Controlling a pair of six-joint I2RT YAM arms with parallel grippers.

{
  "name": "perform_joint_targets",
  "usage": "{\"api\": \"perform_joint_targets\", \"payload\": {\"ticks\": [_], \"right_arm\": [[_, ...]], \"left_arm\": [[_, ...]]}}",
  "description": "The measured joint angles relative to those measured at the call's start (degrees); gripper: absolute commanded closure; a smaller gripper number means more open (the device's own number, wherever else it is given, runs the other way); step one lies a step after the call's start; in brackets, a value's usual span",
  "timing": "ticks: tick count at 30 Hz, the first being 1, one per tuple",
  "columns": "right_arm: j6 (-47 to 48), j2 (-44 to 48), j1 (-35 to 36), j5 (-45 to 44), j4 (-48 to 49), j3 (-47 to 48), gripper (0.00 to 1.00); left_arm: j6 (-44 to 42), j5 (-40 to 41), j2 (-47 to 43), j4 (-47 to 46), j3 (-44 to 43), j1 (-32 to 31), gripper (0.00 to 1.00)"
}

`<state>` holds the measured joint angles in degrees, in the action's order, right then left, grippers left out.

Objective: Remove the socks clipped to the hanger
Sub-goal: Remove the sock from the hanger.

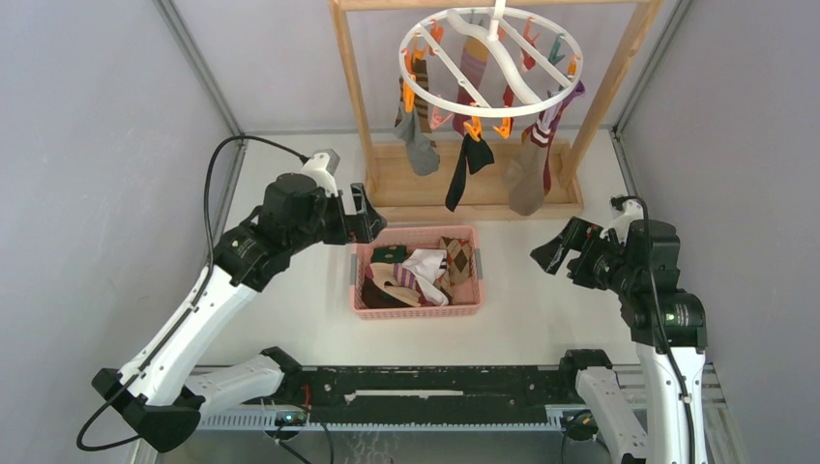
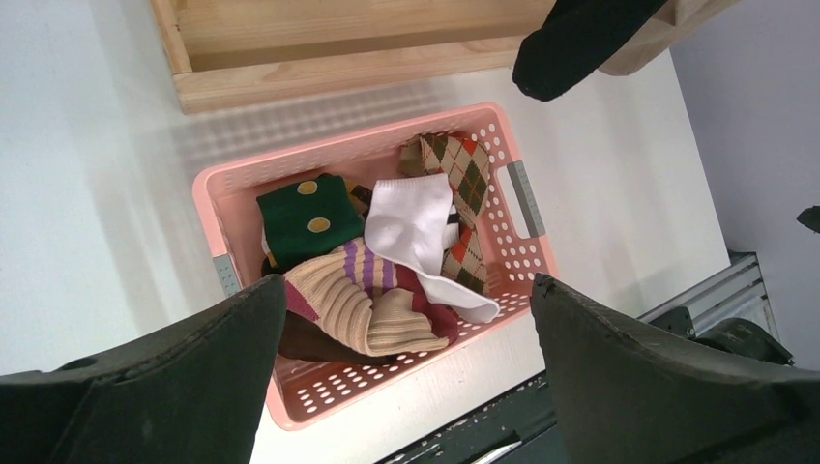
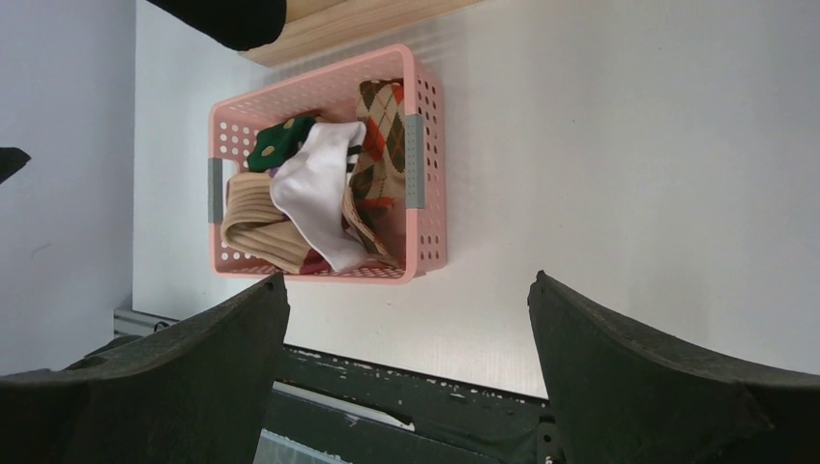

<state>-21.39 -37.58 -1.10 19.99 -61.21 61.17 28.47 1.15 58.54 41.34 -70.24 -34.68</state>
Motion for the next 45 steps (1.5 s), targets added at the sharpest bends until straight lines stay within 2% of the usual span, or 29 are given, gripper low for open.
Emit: {"api": "perform_joint_targets", "payload": {"ticks": [36,45], "right_arm": [[-2.73,-6.73,0.00,4.55,8.87,0.02,0.00],[-3.48,-18.14,-0.55,3.28,14.71,5.03,0.07]], "left_arm": [[-0.39,-0.04,1.42,-0.07,-0.07,0.79,0.00],[-0.37,-2.05,1.62,-0.07,-1.95,1.11,0.00]]}}
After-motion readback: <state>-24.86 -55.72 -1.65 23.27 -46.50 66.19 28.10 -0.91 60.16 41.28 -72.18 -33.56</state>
